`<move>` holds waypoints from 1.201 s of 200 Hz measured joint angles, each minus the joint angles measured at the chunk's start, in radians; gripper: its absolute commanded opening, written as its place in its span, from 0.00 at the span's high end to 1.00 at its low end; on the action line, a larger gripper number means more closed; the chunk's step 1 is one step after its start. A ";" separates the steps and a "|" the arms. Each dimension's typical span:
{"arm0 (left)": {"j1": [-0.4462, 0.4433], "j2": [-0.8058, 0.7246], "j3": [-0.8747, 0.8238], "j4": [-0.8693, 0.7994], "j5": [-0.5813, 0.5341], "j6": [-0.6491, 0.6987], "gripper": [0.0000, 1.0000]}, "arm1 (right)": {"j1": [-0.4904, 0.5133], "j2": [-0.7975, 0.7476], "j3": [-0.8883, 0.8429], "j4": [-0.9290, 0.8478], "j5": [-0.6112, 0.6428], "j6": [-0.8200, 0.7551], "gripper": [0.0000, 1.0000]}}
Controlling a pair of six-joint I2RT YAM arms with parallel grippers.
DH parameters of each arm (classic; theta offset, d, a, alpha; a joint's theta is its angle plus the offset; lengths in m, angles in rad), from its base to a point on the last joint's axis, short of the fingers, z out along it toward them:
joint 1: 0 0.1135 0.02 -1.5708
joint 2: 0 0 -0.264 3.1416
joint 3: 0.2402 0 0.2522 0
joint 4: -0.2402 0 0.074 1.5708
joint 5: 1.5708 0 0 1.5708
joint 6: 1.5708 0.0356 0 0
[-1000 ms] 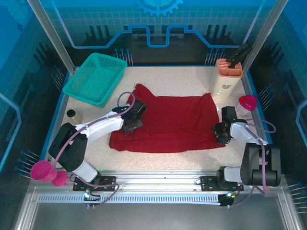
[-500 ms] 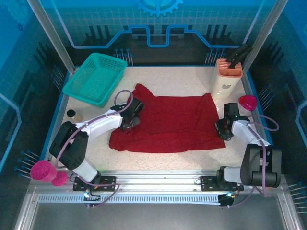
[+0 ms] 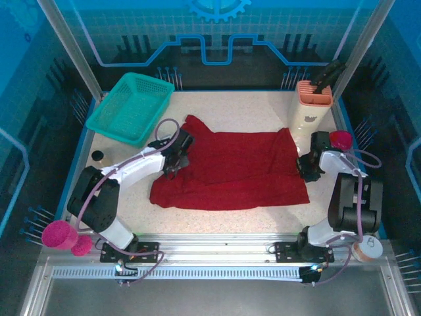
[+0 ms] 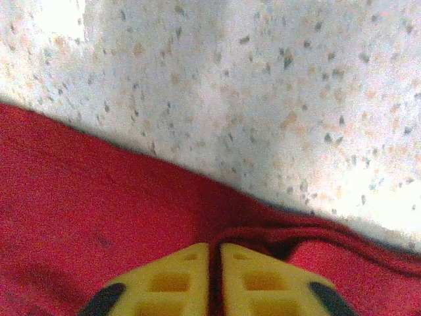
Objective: Fold the inside-out t-shirt
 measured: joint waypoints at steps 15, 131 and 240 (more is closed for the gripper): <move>0.000 -0.002 0.050 -0.020 0.001 0.031 0.42 | -0.015 0.002 0.001 0.015 -0.019 -0.028 0.61; 0.000 -0.558 -0.340 -0.109 0.188 -0.167 0.40 | 0.567 -0.229 0.172 0.143 -0.203 -0.799 0.39; 0.141 -0.472 -0.541 -0.047 0.203 -0.201 0.47 | 1.205 0.314 0.427 0.205 -0.058 -1.117 0.33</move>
